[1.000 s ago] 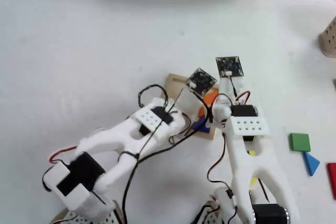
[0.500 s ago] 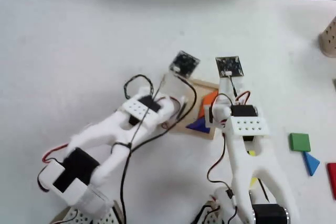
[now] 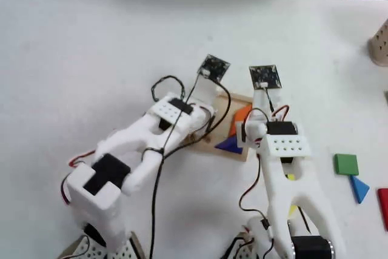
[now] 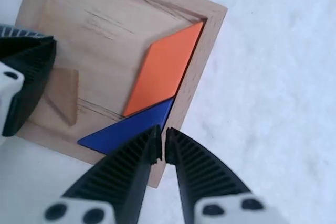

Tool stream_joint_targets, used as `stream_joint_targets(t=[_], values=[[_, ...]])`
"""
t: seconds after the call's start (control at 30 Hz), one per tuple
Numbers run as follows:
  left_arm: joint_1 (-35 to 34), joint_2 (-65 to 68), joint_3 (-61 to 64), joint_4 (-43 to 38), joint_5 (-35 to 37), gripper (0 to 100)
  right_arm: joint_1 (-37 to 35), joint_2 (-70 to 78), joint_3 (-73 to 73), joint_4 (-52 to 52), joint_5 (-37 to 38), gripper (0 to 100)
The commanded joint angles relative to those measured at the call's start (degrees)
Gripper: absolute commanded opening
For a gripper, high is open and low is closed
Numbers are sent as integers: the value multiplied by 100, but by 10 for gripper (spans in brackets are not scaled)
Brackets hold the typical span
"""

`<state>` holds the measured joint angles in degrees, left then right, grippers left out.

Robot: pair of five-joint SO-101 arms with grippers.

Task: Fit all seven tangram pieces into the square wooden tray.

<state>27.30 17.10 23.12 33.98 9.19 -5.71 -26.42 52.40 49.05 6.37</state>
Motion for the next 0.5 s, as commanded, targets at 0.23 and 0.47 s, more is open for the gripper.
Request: stream_joint_targets(t=[0.23,0.47], values=[[84,-1367,738,870,-123,21,-66,-198,-53,-110,176,18],[-48,-1938,1319,-563,-79,21,-66,-198,-53,-110,176,18]])
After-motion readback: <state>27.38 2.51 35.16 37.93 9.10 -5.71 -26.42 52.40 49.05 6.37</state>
